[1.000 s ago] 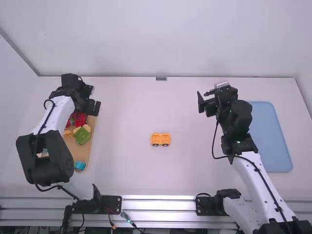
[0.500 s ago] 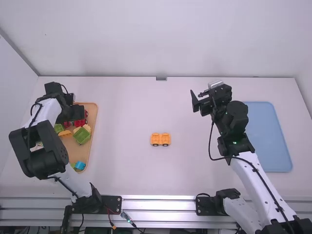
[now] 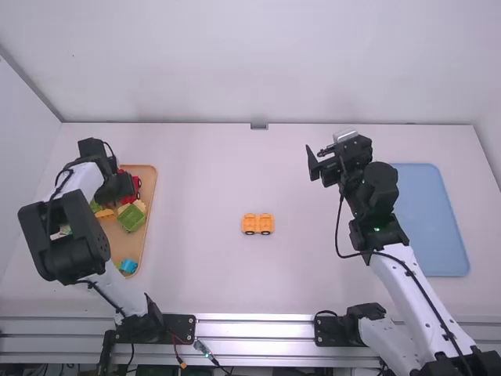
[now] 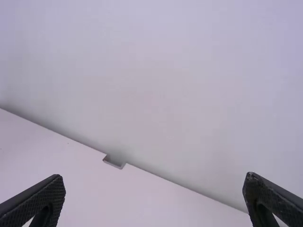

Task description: Assemble lego blocks to make yellow taxi

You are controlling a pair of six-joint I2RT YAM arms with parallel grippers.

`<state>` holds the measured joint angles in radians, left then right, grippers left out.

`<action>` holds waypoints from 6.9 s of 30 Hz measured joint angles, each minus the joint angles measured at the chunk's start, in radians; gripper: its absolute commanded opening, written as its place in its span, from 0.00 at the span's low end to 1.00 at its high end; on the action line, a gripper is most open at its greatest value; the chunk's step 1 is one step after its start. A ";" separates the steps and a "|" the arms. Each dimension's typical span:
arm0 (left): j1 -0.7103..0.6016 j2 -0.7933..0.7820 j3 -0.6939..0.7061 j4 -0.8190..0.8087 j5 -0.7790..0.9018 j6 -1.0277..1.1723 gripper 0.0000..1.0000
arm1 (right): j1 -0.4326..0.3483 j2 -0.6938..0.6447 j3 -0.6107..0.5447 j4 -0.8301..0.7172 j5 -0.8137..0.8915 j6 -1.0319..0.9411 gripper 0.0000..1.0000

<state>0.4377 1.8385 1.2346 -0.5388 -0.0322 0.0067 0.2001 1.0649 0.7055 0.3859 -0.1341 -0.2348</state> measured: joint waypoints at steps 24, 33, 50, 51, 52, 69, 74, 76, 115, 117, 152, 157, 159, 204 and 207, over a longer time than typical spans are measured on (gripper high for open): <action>-0.001 0.000 -0.122 0.097 0.104 0.033 0.57 | 0.023 0.000 0.000 0.027 -0.001 -0.002 0.99; -0.001 0.000 -0.122 0.011 0.116 0.008 0.57 | 0.023 0.000 0.000 0.032 0.000 -0.001 0.99; -0.061 0.000 -0.153 0.114 0.101 -0.071 0.60 | 0.023 0.000 0.000 0.042 0.000 -0.002 0.99; -0.069 0.000 -0.154 0.119 0.099 -0.072 0.60 | 0.023 0.000 0.000 0.043 0.000 -0.002 0.99; -0.083 0.000 -0.154 0.123 0.099 -0.076 0.60 | 0.023 0.000 0.000 0.043 0.001 -0.002 0.99; -0.114 0.000 -0.155 0.080 0.000 -0.169 0.99 | 0.023 0.000 0.000 0.045 0.003 -0.030 0.99; -0.114 0.000 -0.154 0.057 0.003 -0.130 0.99 | 0.023 0.000 0.000 0.039 0.002 -0.031 0.99; -0.114 0.000 -0.142 0.012 0.010 -0.095 0.99 | 0.023 0.000 0.000 0.038 0.001 -0.026 0.99; -0.114 0.000 -0.082 -0.043 -0.006 0.236 0.45 | 0.023 0.050 0.000 -0.053 0.002 -0.031 0.99; -0.114 0.000 -0.089 -0.042 -0.006 0.239 0.44 | 0.023 0.050 0.000 -0.053 0.001 -0.031 0.99; -0.095 0.000 -0.192 0.134 -0.025 0.261 0.39 | 0.023 0.050 0.000 -0.053 -0.021 -0.029 0.99; -0.095 0.000 -0.217 0.175 -0.017 0.302 0.39 | 0.023 0.050 0.000 -0.054 -0.020 -0.029 0.99; -0.095 0.000 -0.227 0.174 -0.018 0.309 0.38 | 0.023 0.050 0.000 -0.055 -0.020 -0.029 0.99; -0.095 0.000 -0.228 0.166 -0.021 0.328 0.36 | 0.023 0.050 0.000 -0.055 -0.021 -0.029 0.99; -0.095 0.000 -0.228 0.164 -0.021 0.328 0.32 | 0.023 0.050 0.000 -0.055 -0.021 -0.029 0.99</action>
<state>0.3424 1.8381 1.0069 -0.3752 -0.0532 0.3344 0.2226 1.1145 0.7059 0.3305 -0.1551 -0.2642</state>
